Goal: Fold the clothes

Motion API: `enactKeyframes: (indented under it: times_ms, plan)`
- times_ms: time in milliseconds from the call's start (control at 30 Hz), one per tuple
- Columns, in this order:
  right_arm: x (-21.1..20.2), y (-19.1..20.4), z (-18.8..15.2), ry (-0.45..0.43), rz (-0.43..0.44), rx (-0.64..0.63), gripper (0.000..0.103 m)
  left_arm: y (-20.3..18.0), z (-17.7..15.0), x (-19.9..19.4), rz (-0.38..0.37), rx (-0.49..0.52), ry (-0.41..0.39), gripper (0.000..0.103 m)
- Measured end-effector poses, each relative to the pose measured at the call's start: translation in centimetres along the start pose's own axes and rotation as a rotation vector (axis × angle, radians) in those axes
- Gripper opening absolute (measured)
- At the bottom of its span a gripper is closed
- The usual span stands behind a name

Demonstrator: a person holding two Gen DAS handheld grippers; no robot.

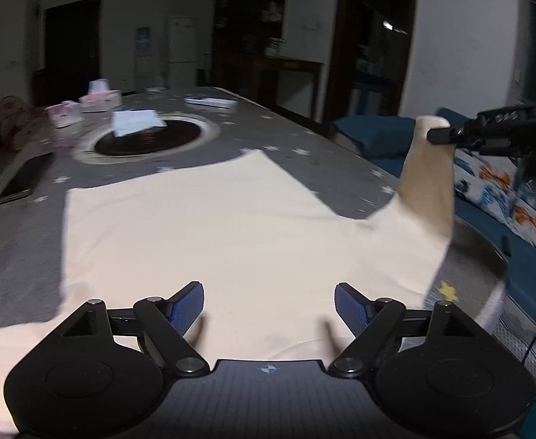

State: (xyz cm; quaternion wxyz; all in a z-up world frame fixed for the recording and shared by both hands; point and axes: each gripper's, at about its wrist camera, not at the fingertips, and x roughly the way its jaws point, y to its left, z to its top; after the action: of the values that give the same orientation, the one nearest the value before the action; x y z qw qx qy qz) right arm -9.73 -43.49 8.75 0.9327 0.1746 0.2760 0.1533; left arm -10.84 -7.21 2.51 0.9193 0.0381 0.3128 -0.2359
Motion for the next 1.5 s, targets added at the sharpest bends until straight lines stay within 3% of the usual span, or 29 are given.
enactKeyframes:
  times_ms: [200, 367, 600, 700, 800, 867, 900, 1067, 1300, 1400, 1500]
  plan:
    - [3.6, 7.9, 1.6, 0.074, 0.203, -0.123, 0.009, 3.1, -1.1, -2.5, 0.078, -0.075, -0.036, 0.084]
    - [8.0, 14.1, 0.4, 0.175, 0.319, -0.229, 0.009, 5.0, -2.0, -4.3, 0.125, -0.132, -0.062, 0.087]
    - [12.3, 18.7, -3.1, 0.304, 0.410, -0.269, 0.009, 6.5, -3.0, -5.5, 0.153, -0.173, -0.071, 0.088]
    - [13.5, 19.5, -4.3, 0.338, 0.436, -0.269, 0.019, 6.9, -3.2, -5.5, 0.163, -0.185, -0.066, 0.088]
    - [13.2, 19.4, -4.4, 0.342, 0.436, -0.282, 0.022, 7.1, -3.3, -5.7, 0.170, -0.188, -0.070, 0.088]
    - [11.9, 18.8, -4.2, 0.332, 0.429, -0.303, 0.033, 7.2, -3.2, -5.9, 0.173, -0.187, -0.076, 0.088]
    - [11.4, 18.4, -4.1, 0.326, 0.412, -0.321, 0.033, 7.3, -3.1, -5.9, 0.175, -0.186, -0.079, 0.088]
    - [8.9, 15.9, -5.3, 0.332, 0.281, -0.466, 0.034, 6.6, -2.4, -5.6, 0.141, -0.172, -0.092, 0.086]
    - [7.4, 11.8, -8.2, 0.375, 0.136, -0.473, 0.033, 4.9, -1.4, -3.3, 0.063, -0.137, -0.072, 0.074]
    - [7.1, 11.0, -8.0, 0.376, 0.125, -0.453, 0.032, 4.7, -1.3, -2.3, 0.040, -0.142, -0.058, 0.067]
    - [7.0, 11.0, -7.3, 0.331, 0.124, -0.449, 0.033, 4.9, -1.5, -1.5, 0.034, -0.158, -0.037, 0.066]
